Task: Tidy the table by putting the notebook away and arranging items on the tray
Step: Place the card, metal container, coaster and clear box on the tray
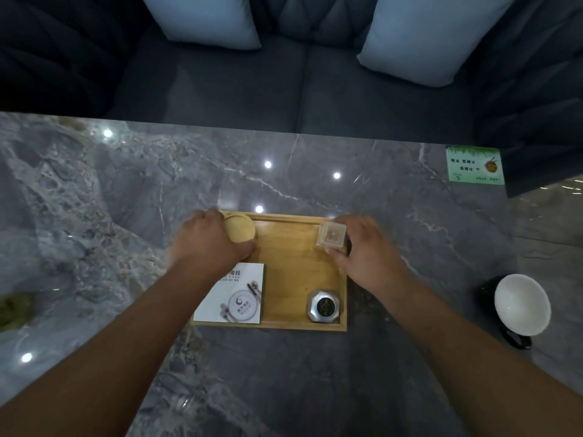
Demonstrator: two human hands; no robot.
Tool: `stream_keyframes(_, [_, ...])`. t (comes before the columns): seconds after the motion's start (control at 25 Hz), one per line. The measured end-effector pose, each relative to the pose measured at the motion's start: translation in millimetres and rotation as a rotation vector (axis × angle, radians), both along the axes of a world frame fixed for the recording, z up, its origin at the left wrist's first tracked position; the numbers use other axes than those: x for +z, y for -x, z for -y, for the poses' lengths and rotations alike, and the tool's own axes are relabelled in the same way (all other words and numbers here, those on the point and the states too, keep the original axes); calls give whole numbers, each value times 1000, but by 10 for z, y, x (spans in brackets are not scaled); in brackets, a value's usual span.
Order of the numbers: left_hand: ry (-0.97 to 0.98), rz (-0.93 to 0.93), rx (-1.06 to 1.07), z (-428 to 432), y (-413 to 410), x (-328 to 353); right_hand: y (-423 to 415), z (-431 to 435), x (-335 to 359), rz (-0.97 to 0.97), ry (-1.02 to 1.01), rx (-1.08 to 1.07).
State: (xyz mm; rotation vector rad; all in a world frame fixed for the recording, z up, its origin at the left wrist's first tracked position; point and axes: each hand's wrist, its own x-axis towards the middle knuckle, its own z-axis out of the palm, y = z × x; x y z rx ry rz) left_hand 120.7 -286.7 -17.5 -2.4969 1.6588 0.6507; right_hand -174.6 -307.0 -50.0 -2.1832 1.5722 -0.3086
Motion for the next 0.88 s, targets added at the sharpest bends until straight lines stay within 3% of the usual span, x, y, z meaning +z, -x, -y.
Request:
stream_keyframes(0.4, [-45,96,-38,-27,13,-116,15,5,-49,-89,104,38])
stream_keyframes(0.6, [-33,26,2,-24,-62,-136,-15,-17,-86,-129,88,-67])
stream_keyframes(0.88, [-10,-238,197,-173,-275,-133,16,-303,95,53,-279,-422])
